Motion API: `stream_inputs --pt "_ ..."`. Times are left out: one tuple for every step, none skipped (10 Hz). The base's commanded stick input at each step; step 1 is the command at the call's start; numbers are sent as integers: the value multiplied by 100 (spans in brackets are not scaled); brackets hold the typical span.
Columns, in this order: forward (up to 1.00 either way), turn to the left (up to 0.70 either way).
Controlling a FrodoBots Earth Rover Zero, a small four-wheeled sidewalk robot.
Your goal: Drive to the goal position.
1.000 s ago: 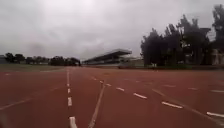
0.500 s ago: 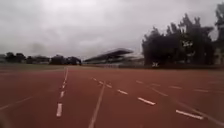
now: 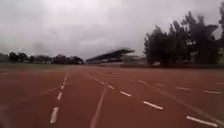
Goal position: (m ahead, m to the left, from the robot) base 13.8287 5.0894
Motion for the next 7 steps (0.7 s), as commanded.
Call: stream_inputs --pt "70 0" --pt "70 0" --pt "70 0" --pt "70 0" --pt "70 0" --pt "70 0" --pt "70 0"
